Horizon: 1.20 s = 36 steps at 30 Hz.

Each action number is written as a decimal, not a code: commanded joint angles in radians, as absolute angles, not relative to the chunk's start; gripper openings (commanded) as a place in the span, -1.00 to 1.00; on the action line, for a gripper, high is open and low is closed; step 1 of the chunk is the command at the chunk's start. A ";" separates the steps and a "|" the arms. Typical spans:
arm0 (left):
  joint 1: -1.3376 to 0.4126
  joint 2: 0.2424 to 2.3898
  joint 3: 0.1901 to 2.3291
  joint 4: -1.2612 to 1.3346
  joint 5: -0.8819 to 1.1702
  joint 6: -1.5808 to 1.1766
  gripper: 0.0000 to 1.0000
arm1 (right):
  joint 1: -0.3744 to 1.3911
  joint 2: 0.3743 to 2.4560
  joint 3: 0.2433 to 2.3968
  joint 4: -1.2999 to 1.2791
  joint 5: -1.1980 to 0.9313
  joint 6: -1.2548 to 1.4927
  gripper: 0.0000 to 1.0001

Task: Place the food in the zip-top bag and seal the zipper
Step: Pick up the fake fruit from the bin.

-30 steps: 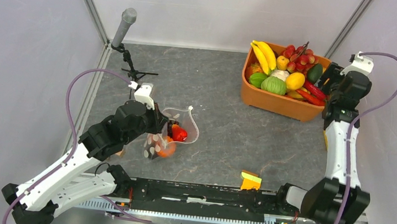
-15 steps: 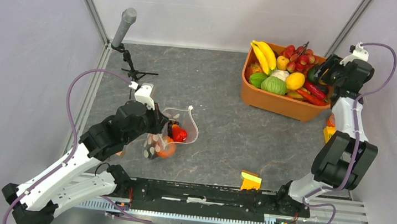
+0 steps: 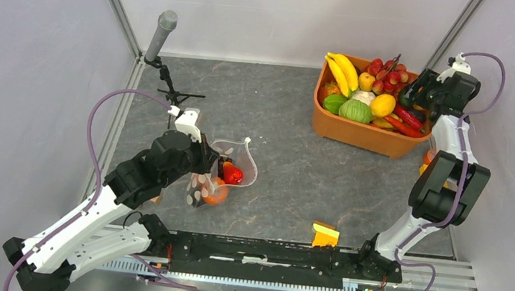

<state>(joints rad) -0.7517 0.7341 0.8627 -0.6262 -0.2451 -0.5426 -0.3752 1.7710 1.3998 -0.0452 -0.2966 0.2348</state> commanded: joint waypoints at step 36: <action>-0.745 0.717 0.853 -0.578 -0.250 -0.557 -0.96 | -0.374 1.349 0.841 0.305 -0.387 0.369 0.01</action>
<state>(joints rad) -0.7517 0.7296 0.8551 -0.6254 -0.2447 -0.5426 -0.3748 1.4425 0.8917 0.2344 -0.3595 0.3527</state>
